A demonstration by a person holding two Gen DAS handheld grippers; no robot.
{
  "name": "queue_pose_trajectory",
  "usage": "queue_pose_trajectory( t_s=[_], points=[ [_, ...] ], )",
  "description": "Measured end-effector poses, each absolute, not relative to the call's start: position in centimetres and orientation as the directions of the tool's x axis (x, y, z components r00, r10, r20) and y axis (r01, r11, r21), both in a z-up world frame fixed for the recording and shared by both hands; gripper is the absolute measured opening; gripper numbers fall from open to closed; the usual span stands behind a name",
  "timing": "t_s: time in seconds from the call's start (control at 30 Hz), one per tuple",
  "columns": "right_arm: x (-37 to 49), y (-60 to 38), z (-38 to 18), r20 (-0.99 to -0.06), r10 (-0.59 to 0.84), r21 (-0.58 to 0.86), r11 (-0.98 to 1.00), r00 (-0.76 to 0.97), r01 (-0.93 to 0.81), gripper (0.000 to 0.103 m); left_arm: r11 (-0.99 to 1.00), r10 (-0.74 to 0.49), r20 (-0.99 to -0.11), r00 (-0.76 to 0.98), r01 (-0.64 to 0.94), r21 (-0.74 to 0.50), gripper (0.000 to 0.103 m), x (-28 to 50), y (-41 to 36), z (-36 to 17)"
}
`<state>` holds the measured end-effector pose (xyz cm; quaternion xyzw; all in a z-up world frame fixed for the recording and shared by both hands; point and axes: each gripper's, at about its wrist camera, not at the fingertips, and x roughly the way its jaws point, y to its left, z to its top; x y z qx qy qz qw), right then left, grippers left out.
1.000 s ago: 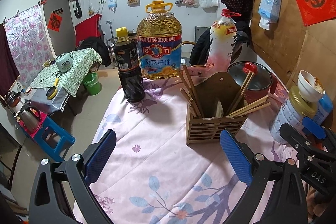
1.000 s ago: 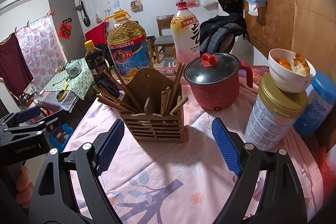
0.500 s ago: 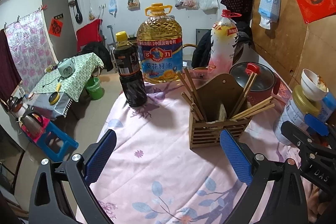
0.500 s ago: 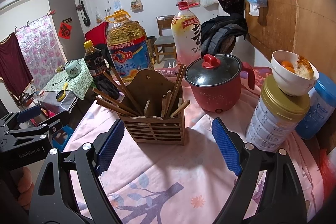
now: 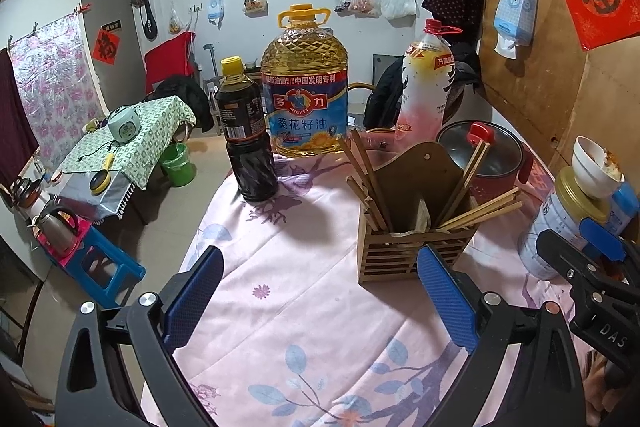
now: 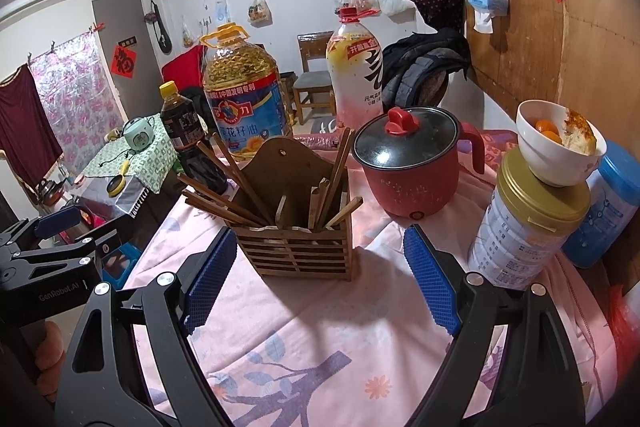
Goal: Organize utensils
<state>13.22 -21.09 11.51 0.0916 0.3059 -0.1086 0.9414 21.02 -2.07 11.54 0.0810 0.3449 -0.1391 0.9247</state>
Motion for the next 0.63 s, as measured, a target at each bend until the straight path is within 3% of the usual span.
queue_pose_trajectory(
  t_s=[0.63],
  points=[
    [11.9, -20.8, 12.3, -0.575, -0.157, 0.111, 0.957, 0.803, 0.266, 0.083, 0.945, -0.21, -0.655, 0.726, 0.323, 0.056, 0.096, 20.3, -2.0, 12.1]
  ],
)
